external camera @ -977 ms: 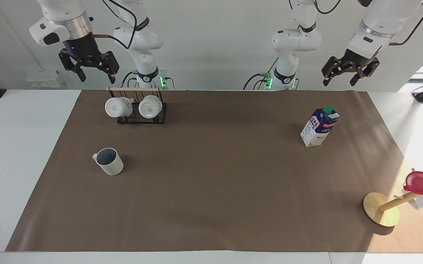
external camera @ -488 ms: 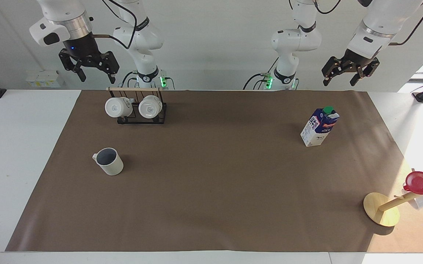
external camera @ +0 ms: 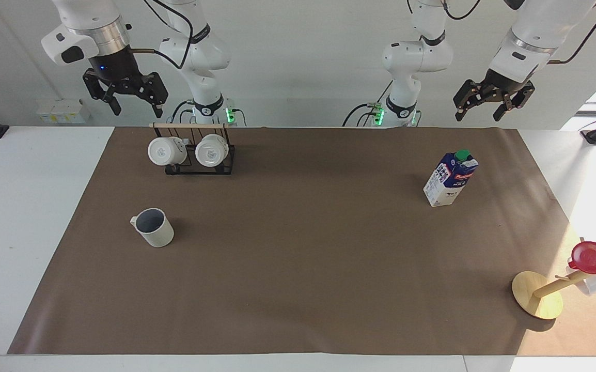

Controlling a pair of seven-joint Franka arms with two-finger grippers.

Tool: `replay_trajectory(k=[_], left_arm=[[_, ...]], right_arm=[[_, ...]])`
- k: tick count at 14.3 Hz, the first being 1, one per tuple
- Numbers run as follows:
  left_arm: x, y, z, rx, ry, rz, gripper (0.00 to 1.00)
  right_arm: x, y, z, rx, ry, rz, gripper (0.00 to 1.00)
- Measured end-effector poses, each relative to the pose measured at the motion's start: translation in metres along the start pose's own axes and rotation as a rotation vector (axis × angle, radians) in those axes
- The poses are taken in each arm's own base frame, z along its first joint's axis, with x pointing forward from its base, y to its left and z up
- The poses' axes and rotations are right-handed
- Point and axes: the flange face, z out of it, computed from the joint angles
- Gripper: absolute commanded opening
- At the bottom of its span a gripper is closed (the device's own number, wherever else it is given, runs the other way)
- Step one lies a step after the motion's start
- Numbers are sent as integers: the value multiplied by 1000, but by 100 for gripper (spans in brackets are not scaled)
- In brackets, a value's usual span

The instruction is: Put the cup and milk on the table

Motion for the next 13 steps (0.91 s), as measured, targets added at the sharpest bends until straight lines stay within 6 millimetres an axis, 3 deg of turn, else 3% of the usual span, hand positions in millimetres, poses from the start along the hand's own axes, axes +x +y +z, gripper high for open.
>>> replay_trajectory(k=[13], left_arm=[[-1, -7, 1, -1, -15, -15, 100]], right_arm=[[0, 0, 0, 0, 0, 0, 100]])
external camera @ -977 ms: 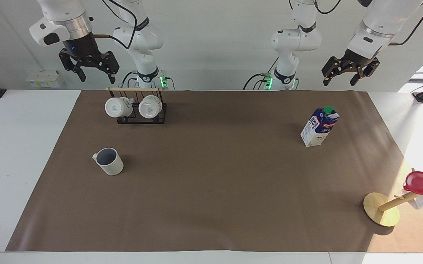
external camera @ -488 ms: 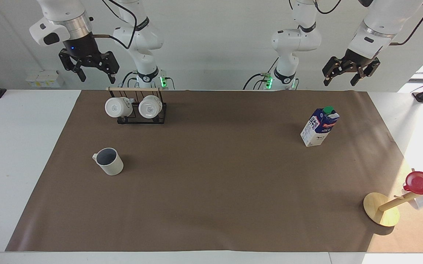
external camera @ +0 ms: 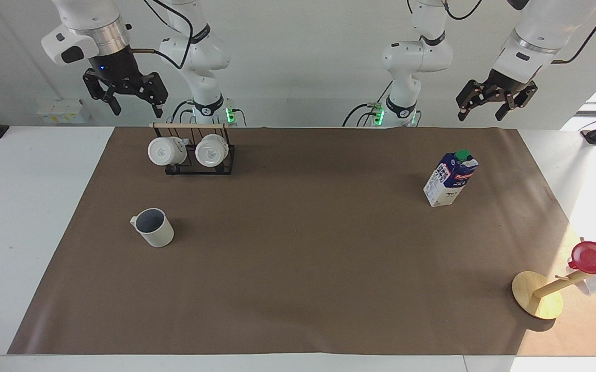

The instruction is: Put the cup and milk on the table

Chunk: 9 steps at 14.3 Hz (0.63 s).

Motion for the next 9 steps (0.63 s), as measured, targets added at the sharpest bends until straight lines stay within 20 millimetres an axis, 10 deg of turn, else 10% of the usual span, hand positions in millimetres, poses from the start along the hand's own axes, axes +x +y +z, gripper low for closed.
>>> replay_trajectory(k=[9], left_arm=[[-32, -12, 22, 6, -7, -27, 100]], right_arm=[[0, 3, 0, 0, 0, 6, 100]])
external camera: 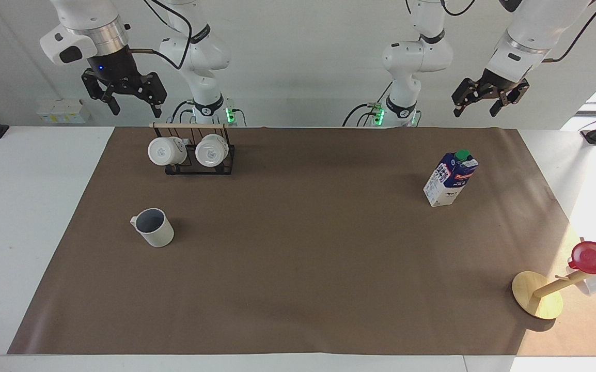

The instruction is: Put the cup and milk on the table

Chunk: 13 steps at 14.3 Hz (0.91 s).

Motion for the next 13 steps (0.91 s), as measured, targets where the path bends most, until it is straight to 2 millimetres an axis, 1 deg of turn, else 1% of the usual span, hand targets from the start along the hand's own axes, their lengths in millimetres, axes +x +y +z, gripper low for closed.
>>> replay_trajectory(k=[4, 6, 9, 11, 13], left_arm=[[-12, -23, 10, -2, 19, -47, 100], [-12, -33, 15, -3, 22, -66, 100], [-8, -45, 14, -6, 55, -93, 100], [-8, -51, 16, -6, 54, -105, 100], [-10, -52, 25, -6, 36, -106, 100]], right_arm=[[4, 0, -3, 4, 37, 2, 100], [7, 1, -4, 6, 59, 4, 100], [10, 7, -4, 8, 77, 16, 100], [10, 9, -3, 7, 75, 20, 100], [11, 9, 4, 6, 65, 20, 100]])
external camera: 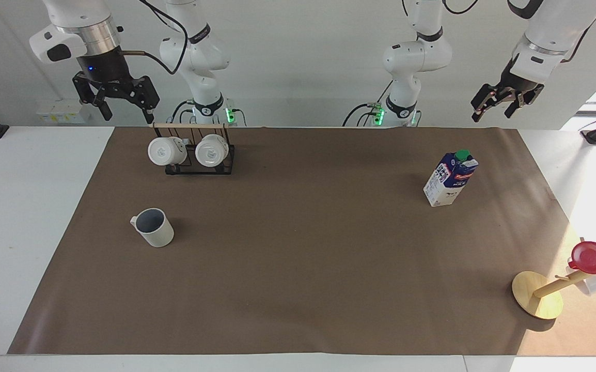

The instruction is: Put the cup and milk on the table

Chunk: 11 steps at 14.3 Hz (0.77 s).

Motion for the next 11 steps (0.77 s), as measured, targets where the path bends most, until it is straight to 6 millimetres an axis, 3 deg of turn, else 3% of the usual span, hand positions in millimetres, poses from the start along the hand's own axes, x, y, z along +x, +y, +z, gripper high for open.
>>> replay_trajectory(k=[11], left_arm=[[-12, 8, 18, 9, -24, 15, 100]], right_arm=[[15, -3, 49, 3, 20, -4, 100]])
